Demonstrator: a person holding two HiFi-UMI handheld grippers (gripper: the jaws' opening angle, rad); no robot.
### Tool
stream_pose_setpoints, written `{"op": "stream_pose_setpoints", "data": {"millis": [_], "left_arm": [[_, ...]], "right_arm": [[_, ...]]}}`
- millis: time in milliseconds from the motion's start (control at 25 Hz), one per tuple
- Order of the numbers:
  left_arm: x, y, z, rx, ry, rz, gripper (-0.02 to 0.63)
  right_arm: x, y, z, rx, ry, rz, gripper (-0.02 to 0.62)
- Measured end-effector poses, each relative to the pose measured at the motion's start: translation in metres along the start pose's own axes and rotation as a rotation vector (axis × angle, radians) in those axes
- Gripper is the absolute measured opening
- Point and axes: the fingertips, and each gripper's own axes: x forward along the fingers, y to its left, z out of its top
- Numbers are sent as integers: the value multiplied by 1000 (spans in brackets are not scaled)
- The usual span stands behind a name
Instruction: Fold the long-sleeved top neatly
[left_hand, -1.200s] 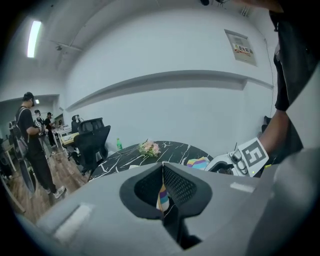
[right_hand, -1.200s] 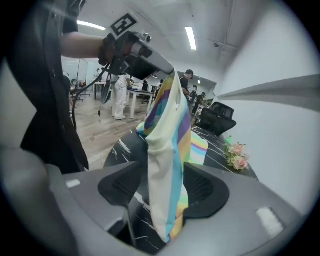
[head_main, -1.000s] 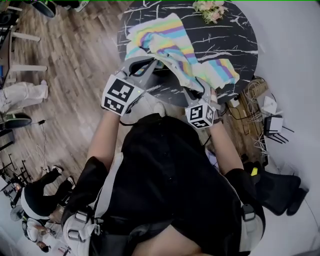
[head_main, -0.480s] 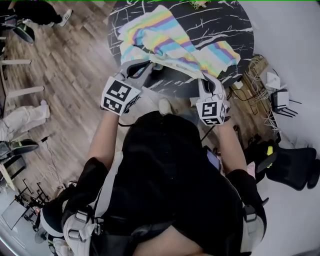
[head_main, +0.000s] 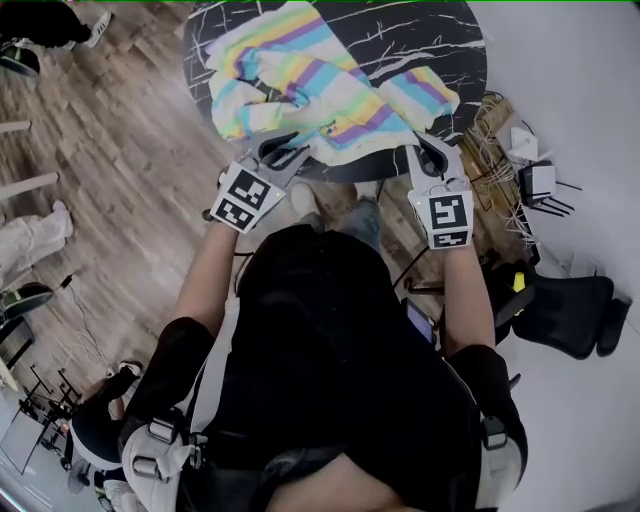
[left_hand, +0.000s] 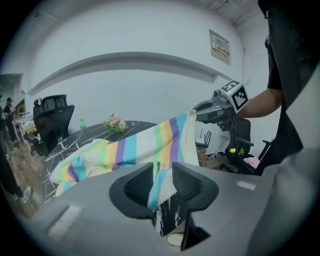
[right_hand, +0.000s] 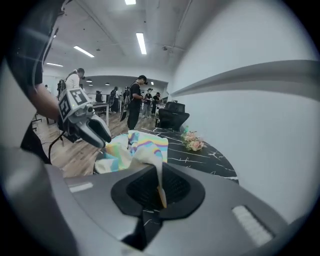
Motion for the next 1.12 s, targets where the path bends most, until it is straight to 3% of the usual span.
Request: {"op": "stream_pose_setpoints", "data": {"millis": [160, 320, 560, 760, 840, 960, 1120], "left_arm": [[9, -21, -20, -24, 15, -27, 190], [19, -43, -42, 59, 60, 10, 218], [23, -53, -26, 103, 39, 160, 212], [36, -69, -10, 28, 8, 116, 147], [47, -65, -10, 20, 20, 135, 150], [58, -48, -7, 31, 37, 216, 208], [68, -23, -6, 21, 79, 287, 247]], "right_arm": [[7, -11, 9, 4, 14, 24, 17], [13, -19, 26, 35, 13, 75, 17], [20, -32, 67, 99, 6, 172, 17], [28, -37, 103, 96, -31, 233, 17], [31, -37, 115, 79, -47, 253, 17], [32, -37, 125, 77, -61, 282, 17], [36, -43, 126, 126, -65, 314, 17]]}}
